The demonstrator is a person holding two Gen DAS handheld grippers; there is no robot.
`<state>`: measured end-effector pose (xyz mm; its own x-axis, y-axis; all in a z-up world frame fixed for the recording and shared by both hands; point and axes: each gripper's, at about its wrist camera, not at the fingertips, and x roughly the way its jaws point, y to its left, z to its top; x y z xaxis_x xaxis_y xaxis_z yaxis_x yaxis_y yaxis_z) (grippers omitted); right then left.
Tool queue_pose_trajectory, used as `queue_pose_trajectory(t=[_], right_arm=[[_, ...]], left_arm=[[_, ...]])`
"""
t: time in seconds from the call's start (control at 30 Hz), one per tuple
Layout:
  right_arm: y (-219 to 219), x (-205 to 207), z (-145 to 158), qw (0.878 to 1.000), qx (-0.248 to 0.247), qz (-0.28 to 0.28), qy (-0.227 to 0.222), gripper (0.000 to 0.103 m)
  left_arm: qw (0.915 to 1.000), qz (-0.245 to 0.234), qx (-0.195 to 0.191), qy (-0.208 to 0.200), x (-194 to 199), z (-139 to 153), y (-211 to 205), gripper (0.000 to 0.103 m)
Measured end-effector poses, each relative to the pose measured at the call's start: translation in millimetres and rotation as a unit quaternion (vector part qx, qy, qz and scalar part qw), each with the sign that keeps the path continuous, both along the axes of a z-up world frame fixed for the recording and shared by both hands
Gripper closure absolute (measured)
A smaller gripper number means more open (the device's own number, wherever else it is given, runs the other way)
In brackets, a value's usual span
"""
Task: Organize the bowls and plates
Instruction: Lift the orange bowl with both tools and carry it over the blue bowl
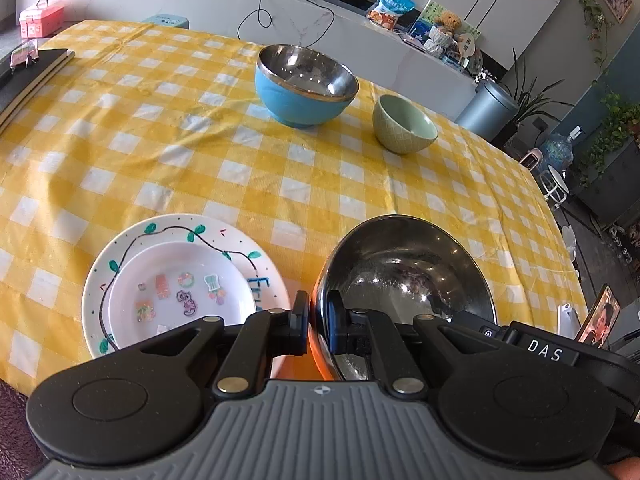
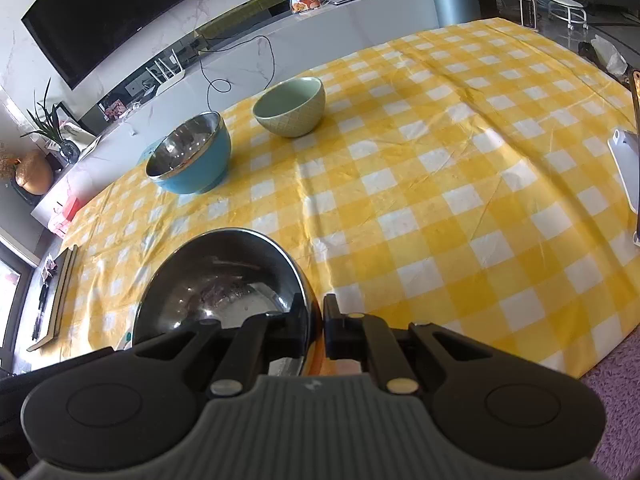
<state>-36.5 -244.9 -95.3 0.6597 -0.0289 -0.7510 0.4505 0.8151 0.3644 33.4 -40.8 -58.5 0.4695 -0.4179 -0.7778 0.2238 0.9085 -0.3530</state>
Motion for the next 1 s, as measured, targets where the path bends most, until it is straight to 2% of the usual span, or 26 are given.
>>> queue_pose_trajectory(t=[0.53, 0.83, 0.87, 0.9, 0.97, 1.0], right_arm=[[-8.8, 7.0, -18.4, 1.0, 0.017, -0.004, 0.025, 0.097], [-8.0, 9.7, -16.6, 1.0, 0.014, -0.001, 0.018, 0.093], [-7.9, 9.6, -15.8, 1.0, 0.011, 0.0, 0.016, 0.092], [-7.6, 9.5, -14.8, 1.0, 0.008, -0.001, 0.015, 0.087], [-7.8, 8.6, -13.1, 1.0, 0.005, -0.002, 0.011, 0.075], [-7.7, 7.7, -12.2, 1.0, 0.004, -0.002, 0.008, 0.075]], left_arm=[[0.9996, -0.006, 0.009, 0.024, 6.7, -14.8, -6.3, 0.093], [0.9997, -0.006, 0.007, 0.021, 10.3, -13.7, -5.1, 0.092], [0.9998, -0.005, 0.008, 0.02, 10.8, -12.8, -4.6, 0.089], [0.9998, -0.003, 0.008, 0.018, 10.9, -11.9, -3.9, 0.081], [0.9999, -0.002, 0.005, 0.013, 11.3, -9.6, -2.1, 0.073], [0.9999, -0.002, 0.004, 0.012, 11.6, -8.4, -1.1, 0.072]])
